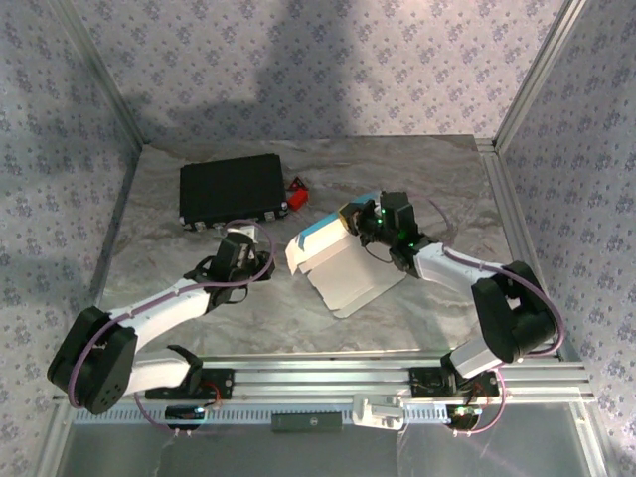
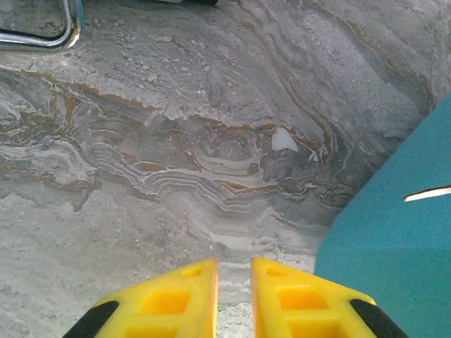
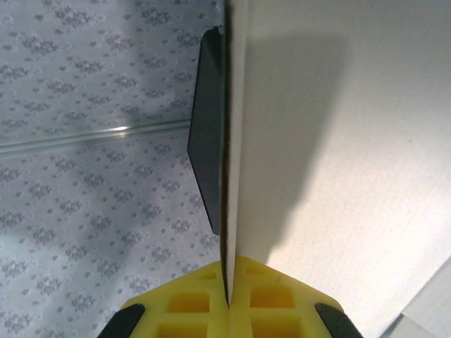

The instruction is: Fold the paper box

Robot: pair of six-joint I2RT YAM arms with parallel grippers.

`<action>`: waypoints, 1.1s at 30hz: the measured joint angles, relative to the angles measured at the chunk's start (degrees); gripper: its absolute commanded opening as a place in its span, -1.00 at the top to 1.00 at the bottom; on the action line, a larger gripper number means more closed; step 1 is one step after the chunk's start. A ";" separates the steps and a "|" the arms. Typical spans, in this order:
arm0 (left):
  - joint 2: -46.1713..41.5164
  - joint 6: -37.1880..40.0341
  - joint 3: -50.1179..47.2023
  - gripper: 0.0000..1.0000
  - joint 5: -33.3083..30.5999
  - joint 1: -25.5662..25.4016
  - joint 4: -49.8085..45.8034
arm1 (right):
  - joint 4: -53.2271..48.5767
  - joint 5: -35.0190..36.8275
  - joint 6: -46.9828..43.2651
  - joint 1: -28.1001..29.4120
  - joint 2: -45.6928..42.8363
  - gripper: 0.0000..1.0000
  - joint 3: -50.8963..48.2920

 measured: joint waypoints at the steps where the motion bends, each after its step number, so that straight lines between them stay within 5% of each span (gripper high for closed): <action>1: 0.17 0.44 -0.02 0.62 0.22 0.00 0.33 | 1.09 -0.72 -0.24 -0.13 0.52 1.00 -0.92; 33: 6.58 14.23 -10.86 0.52 2.73 -11.61 28.13 | 15.02 -9.62 -3.21 -2.62 5.11 1.00 -5.25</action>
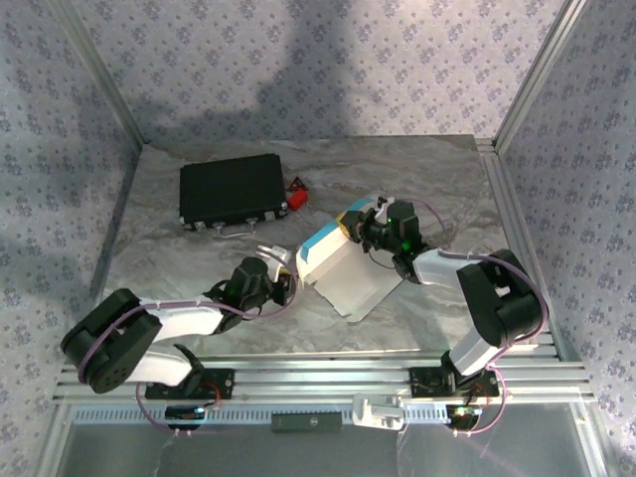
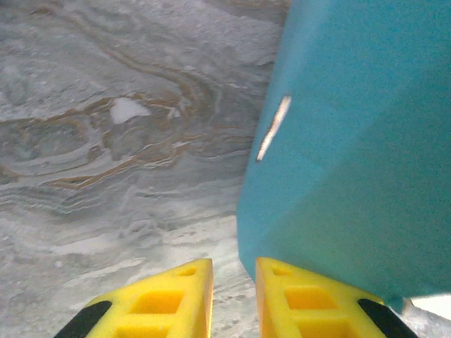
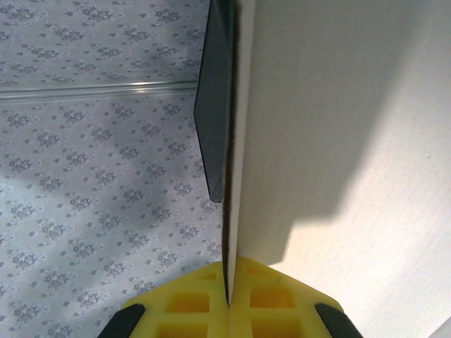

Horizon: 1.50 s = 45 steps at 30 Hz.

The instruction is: Fold the paper box

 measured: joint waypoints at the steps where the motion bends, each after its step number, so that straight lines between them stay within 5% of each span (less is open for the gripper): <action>1: -0.20 0.59 -0.02 0.50 -0.04 -0.66 0.48 | 0.39 -0.11 -0.15 0.00 0.11 1.00 0.00; 24: 1.55 4.61 2.45 0.21 -3.91 -3.61 3.41 | 6.12 -0.26 -0.31 0.15 1.29 1.00 -1.11; 45: 8.22 8.24 5.38 0.21 -9.51 -3.61 6.73 | 17.68 -0.26 0.61 0.33 7.69 1.00 -2.99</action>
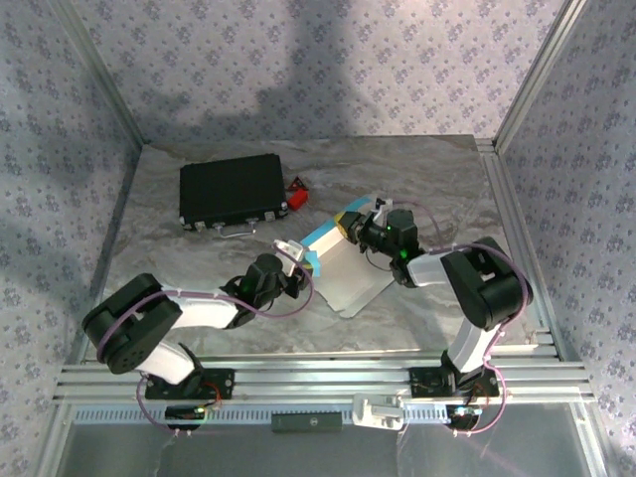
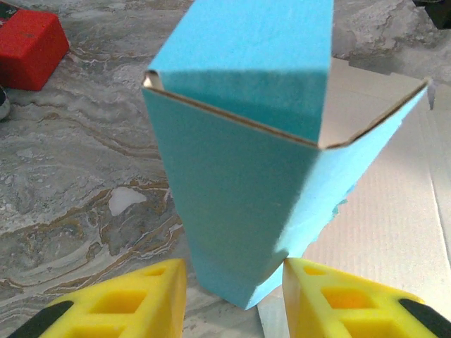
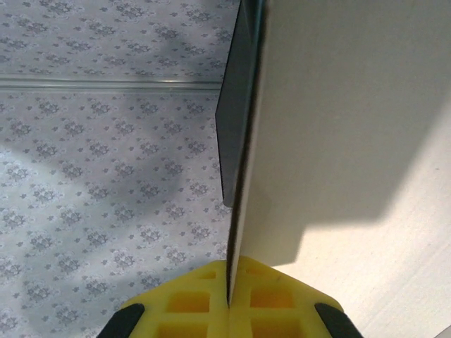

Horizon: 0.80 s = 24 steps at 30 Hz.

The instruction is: Fold the paper box

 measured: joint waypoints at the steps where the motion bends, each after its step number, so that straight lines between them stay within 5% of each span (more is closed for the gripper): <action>1: 0.22 0.07 0.00 0.22 -0.15 0.00 0.37 | 1.14 -0.02 0.17 -0.04 0.35 1.00 -0.22; 24: 6.84 -0.17 2.25 0.30 -6.21 0.00 7.04 | 11.72 0.24 1.27 -0.90 5.99 1.00 -0.52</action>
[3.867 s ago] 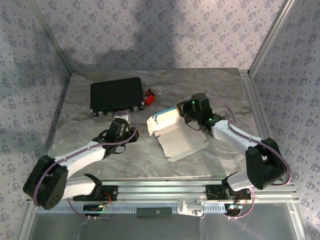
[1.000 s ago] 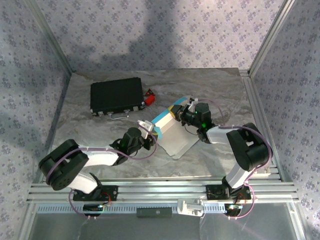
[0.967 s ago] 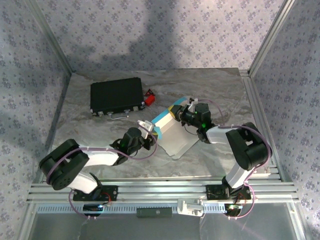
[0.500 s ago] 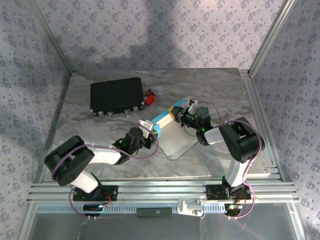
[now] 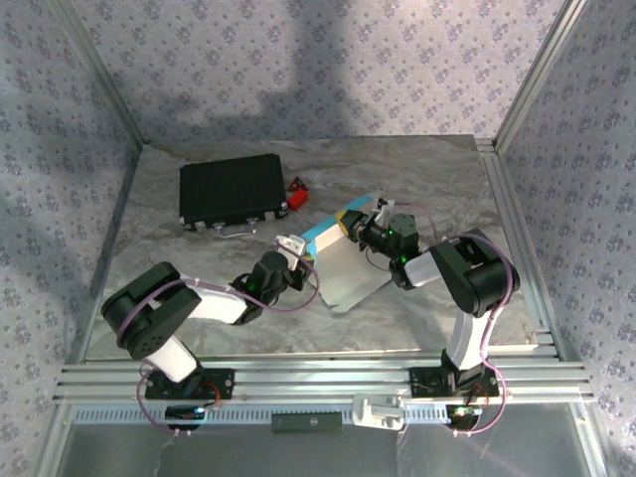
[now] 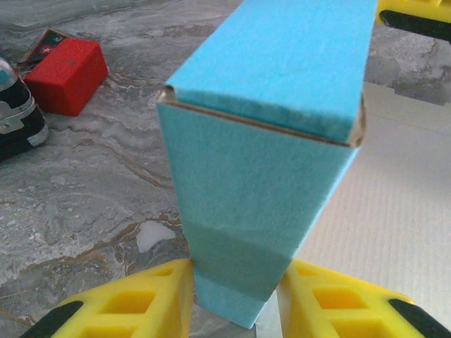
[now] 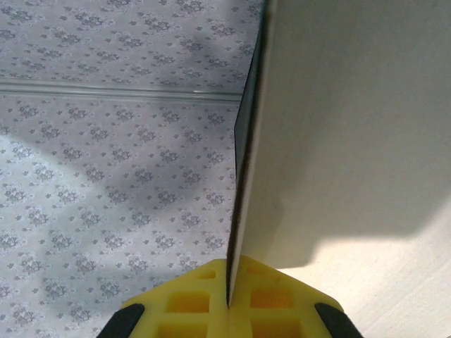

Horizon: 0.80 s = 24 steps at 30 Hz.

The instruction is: Fold the paper box

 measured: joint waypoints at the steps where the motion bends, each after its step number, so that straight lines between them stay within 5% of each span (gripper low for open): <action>1: 0.24 -0.04 0.00 0.30 -0.33 -0.04 0.44 | 0.48 0.09 0.00 0.04 0.26 1.00 0.00; 15: 3.32 -1.51 2.12 0.34 -9.05 -2.40 1.95 | 4.20 2.14 1.33 0.98 2.12 1.00 0.00; 24: 6.29 -2.08 4.70 0.58 -16.15 -4.13 2.82 | 4.22 3.02 1.97 1.14 2.12 1.00 0.00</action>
